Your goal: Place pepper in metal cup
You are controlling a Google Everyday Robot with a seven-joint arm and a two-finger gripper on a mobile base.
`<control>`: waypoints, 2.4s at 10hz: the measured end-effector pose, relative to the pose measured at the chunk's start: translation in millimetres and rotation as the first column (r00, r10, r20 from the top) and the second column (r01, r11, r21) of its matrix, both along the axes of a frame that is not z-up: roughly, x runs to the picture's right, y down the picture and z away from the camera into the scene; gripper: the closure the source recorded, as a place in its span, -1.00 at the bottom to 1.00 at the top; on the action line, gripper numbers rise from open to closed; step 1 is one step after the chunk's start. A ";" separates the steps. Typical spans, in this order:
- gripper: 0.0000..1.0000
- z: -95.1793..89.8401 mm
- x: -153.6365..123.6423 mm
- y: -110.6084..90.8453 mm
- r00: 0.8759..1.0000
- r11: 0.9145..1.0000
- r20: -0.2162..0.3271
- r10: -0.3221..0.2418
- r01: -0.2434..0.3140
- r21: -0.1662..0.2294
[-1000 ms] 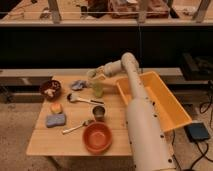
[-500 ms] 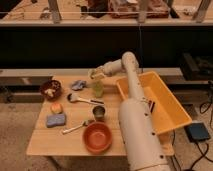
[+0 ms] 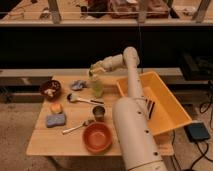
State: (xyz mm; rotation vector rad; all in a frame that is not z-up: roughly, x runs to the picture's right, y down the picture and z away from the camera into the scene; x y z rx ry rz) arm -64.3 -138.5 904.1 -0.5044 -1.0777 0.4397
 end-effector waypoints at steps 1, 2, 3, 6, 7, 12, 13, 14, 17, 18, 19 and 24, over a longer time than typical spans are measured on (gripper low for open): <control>1.00 -7.6 0.5 -6.2 1.000 1.000 -0.001 0.001 -0.001 0.005; 1.00 -14.4 1.3 -10.4 1.000 1.000 -0.001 0.003 -0.003 0.008; 1.00 -27.6 2.9 -13.2 1.000 1.000 0.000 0.006 -0.006 0.009; 1.00 -84.7 22.0 -5.1 1.000 1.000 0.003 0.017 -0.017 -0.008; 1.00 -104.7 35.7 6.6 1.000 1.000 0.002 0.023 -0.023 -0.018; 1.00 -170.6 81.4 53.4 0.999 0.982 0.017 0.036 -0.032 -0.185; 1.00 -179.5 84.8 60.8 1.000 0.969 0.013 -0.006 0.009 -0.247; 1.00 -185.5 83.6 63.9 0.998 0.951 0.002 -0.069 0.066 -0.303; 1.00 -201.0 83.2 75.3 0.969 0.875 -0.023 -0.245 0.210 -0.436; 1.00 -202.7 84.1 76.2 0.965 0.866 -0.026 -0.261 0.222 -0.449; 1.00 -202.7 82.6 76.6 0.964 0.863 -0.025 -0.266 0.226 -0.451; 1.00 -210.2 61.8 102.1 0.965 0.863 0.022 -0.260 0.242 -0.442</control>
